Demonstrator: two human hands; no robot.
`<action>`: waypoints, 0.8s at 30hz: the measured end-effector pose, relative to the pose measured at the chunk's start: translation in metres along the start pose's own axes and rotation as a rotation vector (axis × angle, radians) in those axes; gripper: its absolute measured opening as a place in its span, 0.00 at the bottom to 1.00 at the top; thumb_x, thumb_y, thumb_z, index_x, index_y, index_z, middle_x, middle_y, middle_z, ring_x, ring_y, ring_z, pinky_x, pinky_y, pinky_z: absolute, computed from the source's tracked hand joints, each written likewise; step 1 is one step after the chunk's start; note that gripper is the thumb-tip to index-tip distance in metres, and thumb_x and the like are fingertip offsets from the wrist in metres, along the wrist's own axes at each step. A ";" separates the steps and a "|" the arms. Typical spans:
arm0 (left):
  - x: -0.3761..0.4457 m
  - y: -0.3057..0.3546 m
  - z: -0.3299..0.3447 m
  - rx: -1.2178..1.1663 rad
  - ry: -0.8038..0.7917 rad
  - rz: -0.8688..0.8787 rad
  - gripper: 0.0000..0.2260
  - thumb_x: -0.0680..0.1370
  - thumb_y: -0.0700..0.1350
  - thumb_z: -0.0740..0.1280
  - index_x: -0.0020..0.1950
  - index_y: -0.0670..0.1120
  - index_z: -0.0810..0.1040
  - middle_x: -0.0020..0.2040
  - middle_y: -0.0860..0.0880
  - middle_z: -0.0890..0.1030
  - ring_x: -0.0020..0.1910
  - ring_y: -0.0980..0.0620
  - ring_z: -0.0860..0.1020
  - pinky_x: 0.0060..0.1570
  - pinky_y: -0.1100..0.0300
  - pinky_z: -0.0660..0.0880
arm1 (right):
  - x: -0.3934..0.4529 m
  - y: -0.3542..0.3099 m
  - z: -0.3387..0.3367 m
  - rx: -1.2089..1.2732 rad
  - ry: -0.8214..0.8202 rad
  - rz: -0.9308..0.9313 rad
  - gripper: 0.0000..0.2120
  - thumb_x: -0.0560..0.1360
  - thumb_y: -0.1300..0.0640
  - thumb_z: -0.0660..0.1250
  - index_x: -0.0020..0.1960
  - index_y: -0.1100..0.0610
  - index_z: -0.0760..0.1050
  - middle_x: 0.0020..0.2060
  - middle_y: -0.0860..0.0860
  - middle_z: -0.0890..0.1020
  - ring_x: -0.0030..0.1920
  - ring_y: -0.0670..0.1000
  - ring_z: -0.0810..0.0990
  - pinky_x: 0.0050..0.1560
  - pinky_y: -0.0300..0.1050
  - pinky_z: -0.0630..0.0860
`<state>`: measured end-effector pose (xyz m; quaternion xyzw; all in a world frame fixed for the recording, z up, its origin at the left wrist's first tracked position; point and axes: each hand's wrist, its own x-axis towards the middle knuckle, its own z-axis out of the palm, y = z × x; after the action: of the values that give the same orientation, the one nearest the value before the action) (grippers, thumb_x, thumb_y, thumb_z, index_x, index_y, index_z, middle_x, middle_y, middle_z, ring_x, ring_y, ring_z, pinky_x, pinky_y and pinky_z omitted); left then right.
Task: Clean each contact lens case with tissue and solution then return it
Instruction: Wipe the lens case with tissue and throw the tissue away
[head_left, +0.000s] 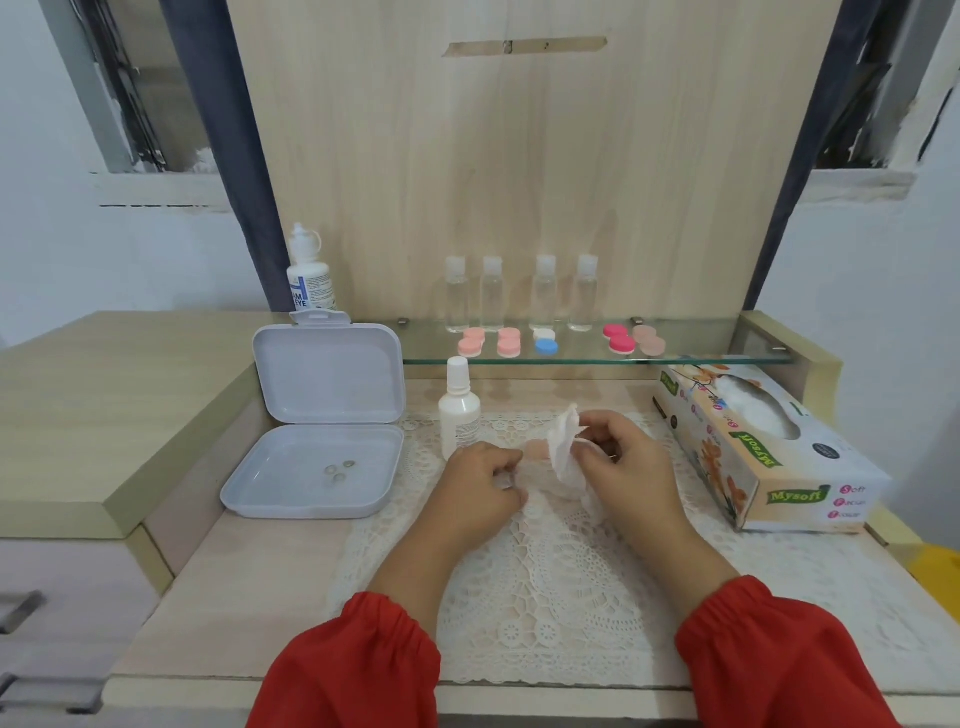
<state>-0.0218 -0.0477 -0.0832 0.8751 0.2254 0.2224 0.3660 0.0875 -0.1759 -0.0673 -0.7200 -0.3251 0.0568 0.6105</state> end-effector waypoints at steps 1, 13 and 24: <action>-0.002 0.003 -0.002 -0.045 0.039 0.009 0.17 0.74 0.38 0.68 0.62 0.48 0.79 0.54 0.51 0.77 0.51 0.57 0.73 0.49 0.74 0.66 | -0.001 -0.002 0.000 0.013 0.008 -0.009 0.15 0.74 0.62 0.68 0.47 0.40 0.77 0.40 0.44 0.82 0.41 0.40 0.78 0.40 0.31 0.72; -0.007 0.020 -0.011 -0.533 0.257 -0.081 0.04 0.77 0.37 0.67 0.43 0.43 0.74 0.35 0.44 0.75 0.34 0.50 0.72 0.33 0.60 0.72 | -0.004 -0.004 0.001 0.107 -0.115 0.005 0.12 0.74 0.59 0.71 0.52 0.44 0.78 0.41 0.46 0.85 0.39 0.47 0.78 0.40 0.35 0.73; -0.008 0.019 -0.013 -0.340 0.395 0.048 0.13 0.71 0.28 0.63 0.42 0.45 0.80 0.48 0.52 0.74 0.46 0.65 0.72 0.43 0.77 0.67 | 0.006 0.014 -0.001 -0.491 -0.341 -0.068 0.15 0.71 0.51 0.74 0.56 0.51 0.80 0.48 0.45 0.76 0.49 0.45 0.73 0.47 0.37 0.67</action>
<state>-0.0313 -0.0573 -0.0624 0.7457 0.2308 0.4322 0.4515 0.0980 -0.1742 -0.0784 -0.8149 -0.4508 0.0762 0.3562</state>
